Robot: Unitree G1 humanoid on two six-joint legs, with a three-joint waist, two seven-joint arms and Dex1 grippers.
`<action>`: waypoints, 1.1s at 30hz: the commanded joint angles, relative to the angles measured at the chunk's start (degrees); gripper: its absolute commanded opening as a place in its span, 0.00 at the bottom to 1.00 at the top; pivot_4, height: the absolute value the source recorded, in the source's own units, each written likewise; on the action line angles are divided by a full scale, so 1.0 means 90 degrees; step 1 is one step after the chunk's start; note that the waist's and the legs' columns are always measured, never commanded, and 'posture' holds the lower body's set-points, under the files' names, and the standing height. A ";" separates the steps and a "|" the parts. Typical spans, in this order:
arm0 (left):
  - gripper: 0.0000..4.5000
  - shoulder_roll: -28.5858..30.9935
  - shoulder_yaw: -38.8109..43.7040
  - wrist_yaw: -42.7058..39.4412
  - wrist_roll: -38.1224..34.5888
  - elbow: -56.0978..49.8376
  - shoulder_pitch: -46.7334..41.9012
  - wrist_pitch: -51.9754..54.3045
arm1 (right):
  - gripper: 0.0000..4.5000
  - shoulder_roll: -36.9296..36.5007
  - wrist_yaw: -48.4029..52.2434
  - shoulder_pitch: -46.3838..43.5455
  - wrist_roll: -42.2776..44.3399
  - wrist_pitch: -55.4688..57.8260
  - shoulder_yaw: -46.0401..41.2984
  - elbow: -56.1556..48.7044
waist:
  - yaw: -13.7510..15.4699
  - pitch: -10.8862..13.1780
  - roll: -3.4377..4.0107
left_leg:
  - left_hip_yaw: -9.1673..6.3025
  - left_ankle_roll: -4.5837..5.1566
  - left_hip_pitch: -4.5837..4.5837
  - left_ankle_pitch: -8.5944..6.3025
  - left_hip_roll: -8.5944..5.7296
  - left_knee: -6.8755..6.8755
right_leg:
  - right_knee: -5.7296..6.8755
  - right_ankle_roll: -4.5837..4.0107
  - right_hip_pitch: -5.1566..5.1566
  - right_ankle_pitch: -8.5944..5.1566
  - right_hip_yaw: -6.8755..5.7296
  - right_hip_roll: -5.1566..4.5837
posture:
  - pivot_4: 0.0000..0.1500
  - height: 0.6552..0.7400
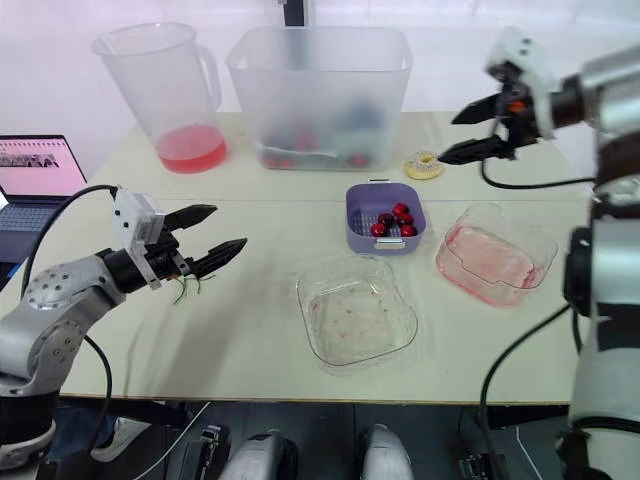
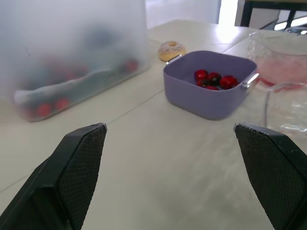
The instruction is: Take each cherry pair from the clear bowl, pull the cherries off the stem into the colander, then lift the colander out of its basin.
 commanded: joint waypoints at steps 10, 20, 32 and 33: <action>1.00 0.0496 0.0301 -0.1060 0.0128 0.1212 0.0071 -0.0406 | 0.99 -0.1175 -0.1787 0.7025 0.2256 0.0455 -0.5456 -0.3266 | 0.0063 -0.0001 0.0009 | 0.0011 -0.0002 0.0014 0.0001 0.0004 0.0006 | 0.0002 0.0000 0.0018 0.0000 -0.0011 -0.0003 | 1.00 0.39; 1.00 0.0468 0.0512 -0.1666 -0.0077 0.1605 0.0541 -0.0443 | 0.99 -0.0056 -0.3062 0.9093 0.2815 0.0690 -0.6285 -0.5567 | 0.0015 -0.0006 0.0017 | 0.0020 0.0000 0.0041 0.0000 0.0019 -0.0009 | 0.0005 0.0000 0.0023 0.0000 0.0012 0.0004 | 1.00 0.39; 1.00 0.0883 0.1188 -0.1758 -0.0411 0.0975 0.1216 -0.0029 | 0.99 0.0129 -0.4035 0.8412 0.3395 0.1834 -0.4702 -0.7473 | 0.0066 -0.0005 0.0014 | 0.0003 0.0003 0.0030 -0.0001 0.0014 0.0003 | 0.0002 0.0000 0.0025 0.0000 0.0014 0.0002 | 1.00 0.39; 1.00 0.0916 0.1216 -0.1764 -0.0405 0.0980 0.1232 -0.0017 | 0.99 0.0086 -0.4049 0.8334 0.3377 0.1844 -0.4623 -0.7435 | 0.0072 -0.0005 0.0014 | 0.0003 0.0003 0.0031 -0.0001 0.0014 0.0005 | 0.0004 0.0000 0.0025 0.0000 0.0014 0.0003 | 1.00 0.39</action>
